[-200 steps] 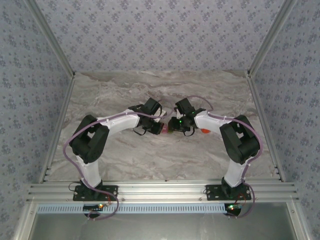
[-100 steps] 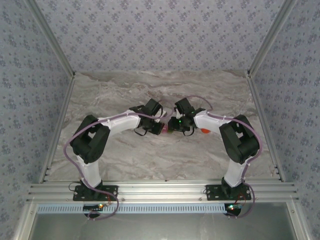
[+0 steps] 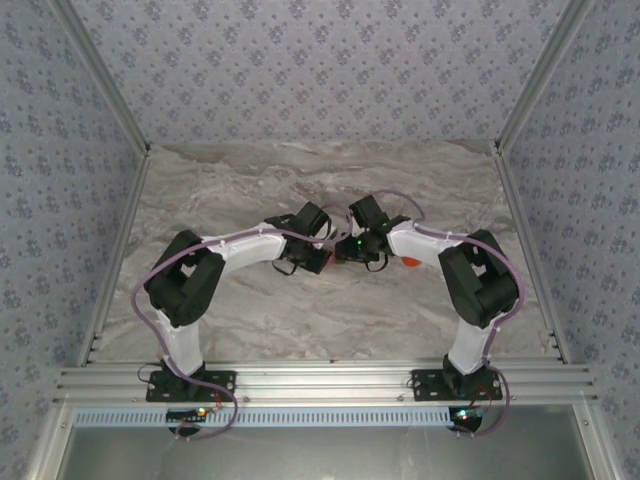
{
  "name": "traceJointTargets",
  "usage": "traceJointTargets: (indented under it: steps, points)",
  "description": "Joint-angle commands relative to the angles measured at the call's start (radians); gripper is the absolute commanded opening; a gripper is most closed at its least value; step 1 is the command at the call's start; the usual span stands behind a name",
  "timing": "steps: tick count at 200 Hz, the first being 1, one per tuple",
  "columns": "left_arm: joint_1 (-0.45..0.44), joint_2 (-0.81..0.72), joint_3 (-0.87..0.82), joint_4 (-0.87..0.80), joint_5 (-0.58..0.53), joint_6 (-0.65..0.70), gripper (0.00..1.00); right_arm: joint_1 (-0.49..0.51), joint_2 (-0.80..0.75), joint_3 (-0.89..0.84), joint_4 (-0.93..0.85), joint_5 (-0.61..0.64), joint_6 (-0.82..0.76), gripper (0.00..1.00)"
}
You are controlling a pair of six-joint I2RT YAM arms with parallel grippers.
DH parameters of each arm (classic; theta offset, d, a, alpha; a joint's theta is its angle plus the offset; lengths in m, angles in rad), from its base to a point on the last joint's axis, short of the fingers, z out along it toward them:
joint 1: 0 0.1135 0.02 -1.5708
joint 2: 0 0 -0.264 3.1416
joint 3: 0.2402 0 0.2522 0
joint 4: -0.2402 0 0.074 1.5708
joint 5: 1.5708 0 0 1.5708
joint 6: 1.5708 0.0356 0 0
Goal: Sort the pills into containers
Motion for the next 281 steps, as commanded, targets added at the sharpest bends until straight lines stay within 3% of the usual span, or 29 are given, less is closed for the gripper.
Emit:
traceJointTargets:
  steps: [1,281]
  points:
    - [-0.004,0.026,0.034,-0.046,-0.039,0.007,0.0,0.007,0.041,0.025,-0.065,0.023,-0.017,0.31]
    - [0.054,0.033,0.094,-0.043,-0.046,0.024,0.0,0.006,0.1,0.078,-0.104,0.035,-0.039,0.31]
